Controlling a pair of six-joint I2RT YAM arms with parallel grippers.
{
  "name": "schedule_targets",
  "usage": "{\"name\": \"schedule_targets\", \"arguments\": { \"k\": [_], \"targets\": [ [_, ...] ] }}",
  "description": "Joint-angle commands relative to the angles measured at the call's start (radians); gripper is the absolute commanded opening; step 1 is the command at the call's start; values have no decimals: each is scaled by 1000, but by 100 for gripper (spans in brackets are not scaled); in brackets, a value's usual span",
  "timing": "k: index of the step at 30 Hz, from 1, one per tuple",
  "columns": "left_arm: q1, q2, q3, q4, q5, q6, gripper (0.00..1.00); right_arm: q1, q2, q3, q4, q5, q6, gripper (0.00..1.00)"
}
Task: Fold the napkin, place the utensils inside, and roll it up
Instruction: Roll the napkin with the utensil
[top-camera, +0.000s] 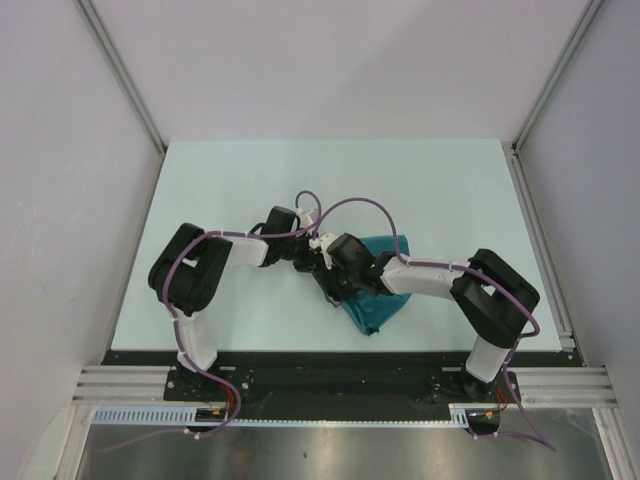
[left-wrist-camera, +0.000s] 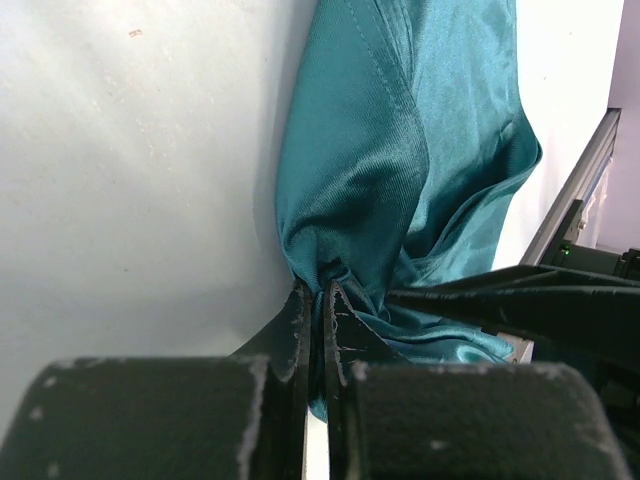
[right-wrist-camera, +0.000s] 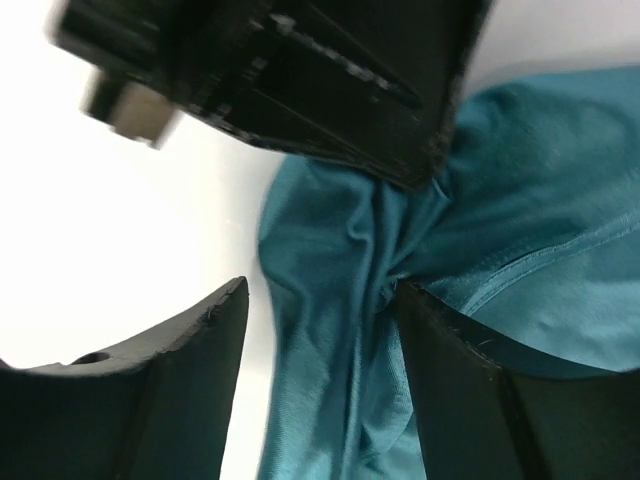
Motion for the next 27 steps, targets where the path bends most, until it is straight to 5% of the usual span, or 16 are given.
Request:
{"name": "schedule_targets", "arguments": {
  "k": [1, 20, 24, 27],
  "targets": [
    [-5, 10, 15, -49, 1, 33, 0, -5, -22, 51, -152, 98, 11, 67],
    [-6, -1, 18, -64, 1, 33, 0, 37, -15, 102, -117, 80, -46, 72],
    [-6, -2, 21, -67, 3, 35, 0, 18, 16, 88, -87, 39, -52, 67],
    [-6, -2, 23, -69, 1, 35, 0, 11, 27, 76, -79, -7, -53, 53]
  ]
}}
